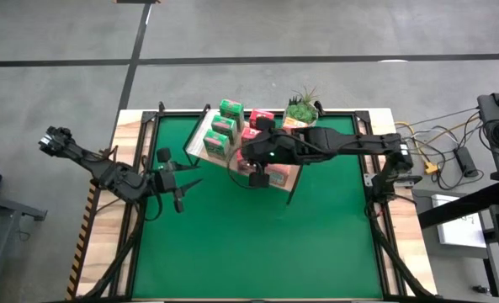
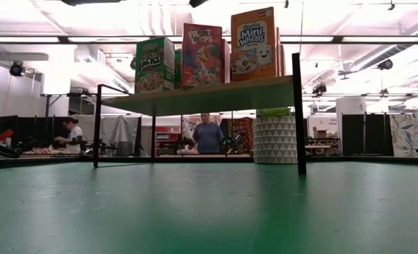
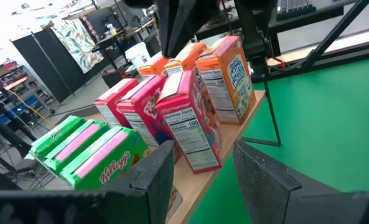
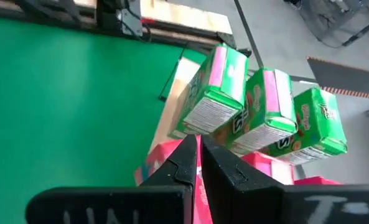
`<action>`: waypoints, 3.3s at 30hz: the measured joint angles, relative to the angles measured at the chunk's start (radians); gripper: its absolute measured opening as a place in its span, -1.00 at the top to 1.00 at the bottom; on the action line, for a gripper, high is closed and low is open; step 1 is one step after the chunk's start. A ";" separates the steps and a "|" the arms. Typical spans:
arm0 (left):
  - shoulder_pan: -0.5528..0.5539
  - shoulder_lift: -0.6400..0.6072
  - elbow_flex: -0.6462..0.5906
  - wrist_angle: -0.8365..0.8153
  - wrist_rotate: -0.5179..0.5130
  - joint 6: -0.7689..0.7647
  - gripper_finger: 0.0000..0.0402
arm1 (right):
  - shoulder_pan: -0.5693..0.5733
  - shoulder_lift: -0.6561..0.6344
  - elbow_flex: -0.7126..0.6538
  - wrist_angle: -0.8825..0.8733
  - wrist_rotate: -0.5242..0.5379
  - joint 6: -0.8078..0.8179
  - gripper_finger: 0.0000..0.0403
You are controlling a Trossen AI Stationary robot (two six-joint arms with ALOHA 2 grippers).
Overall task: Stack cereal on shelf
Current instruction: Put the red cereal box aligned with the other red cereal boxes on the shelf
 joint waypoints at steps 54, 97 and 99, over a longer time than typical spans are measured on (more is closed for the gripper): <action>0.000 0.018 -0.001 0.001 0.001 -0.011 0.26 | -0.064 0.152 0.194 -0.125 -0.154 -0.061 0.94; 0.000 0.018 -0.001 -0.001 0.001 -0.010 0.26 | -0.038 0.163 0.301 -0.406 -0.040 0.047 0.94; 0.000 0.018 -0.001 -0.001 0.001 -0.010 0.26 | -0.037 0.163 0.301 -0.440 -0.012 0.060 0.94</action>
